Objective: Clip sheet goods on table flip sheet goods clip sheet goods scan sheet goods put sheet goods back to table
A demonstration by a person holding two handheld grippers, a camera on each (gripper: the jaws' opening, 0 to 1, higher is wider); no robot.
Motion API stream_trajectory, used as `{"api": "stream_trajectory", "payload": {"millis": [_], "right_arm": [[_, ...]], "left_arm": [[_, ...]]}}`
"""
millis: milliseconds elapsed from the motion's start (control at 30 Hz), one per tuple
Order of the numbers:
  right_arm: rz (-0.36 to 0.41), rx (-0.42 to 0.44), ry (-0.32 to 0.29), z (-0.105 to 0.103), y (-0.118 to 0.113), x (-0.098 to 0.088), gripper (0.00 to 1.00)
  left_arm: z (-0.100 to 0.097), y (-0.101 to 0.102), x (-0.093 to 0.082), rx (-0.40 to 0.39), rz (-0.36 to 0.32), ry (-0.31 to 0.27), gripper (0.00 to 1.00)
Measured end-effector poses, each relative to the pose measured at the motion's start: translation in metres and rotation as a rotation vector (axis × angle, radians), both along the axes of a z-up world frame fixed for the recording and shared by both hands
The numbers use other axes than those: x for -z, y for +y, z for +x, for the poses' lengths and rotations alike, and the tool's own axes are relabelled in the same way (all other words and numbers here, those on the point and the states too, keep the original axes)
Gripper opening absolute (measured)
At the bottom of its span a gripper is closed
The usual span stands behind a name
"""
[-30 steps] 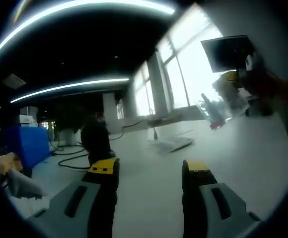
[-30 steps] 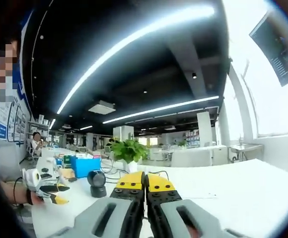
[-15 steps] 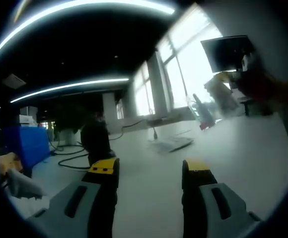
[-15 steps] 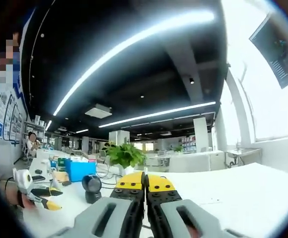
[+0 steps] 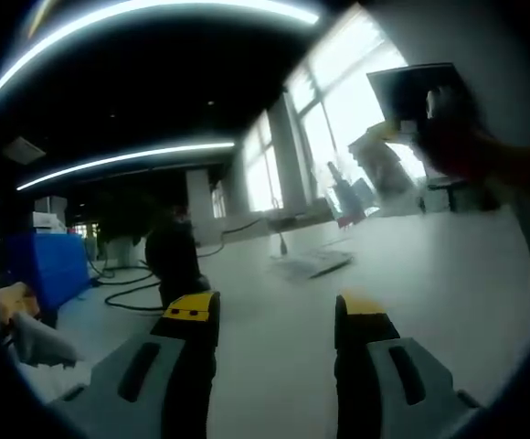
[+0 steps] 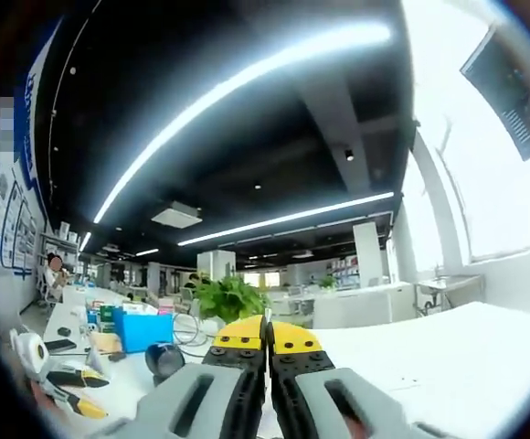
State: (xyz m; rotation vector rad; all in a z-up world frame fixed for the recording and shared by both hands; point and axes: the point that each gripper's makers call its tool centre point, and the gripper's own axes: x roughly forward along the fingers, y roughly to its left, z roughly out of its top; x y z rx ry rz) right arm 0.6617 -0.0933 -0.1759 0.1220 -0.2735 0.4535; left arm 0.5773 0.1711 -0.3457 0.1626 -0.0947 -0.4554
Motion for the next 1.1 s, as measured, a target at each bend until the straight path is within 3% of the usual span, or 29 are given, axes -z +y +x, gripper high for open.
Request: {"api": "stream_trajectory", "payload": {"millis": [1100], "right_arm": [[-0.013,-0.037,0.025,0.073,0.088,-0.014,0.0]], "left_arm": [[0.001,0.001,0.0,-0.002,-0.008,0.003,0.43]]}}
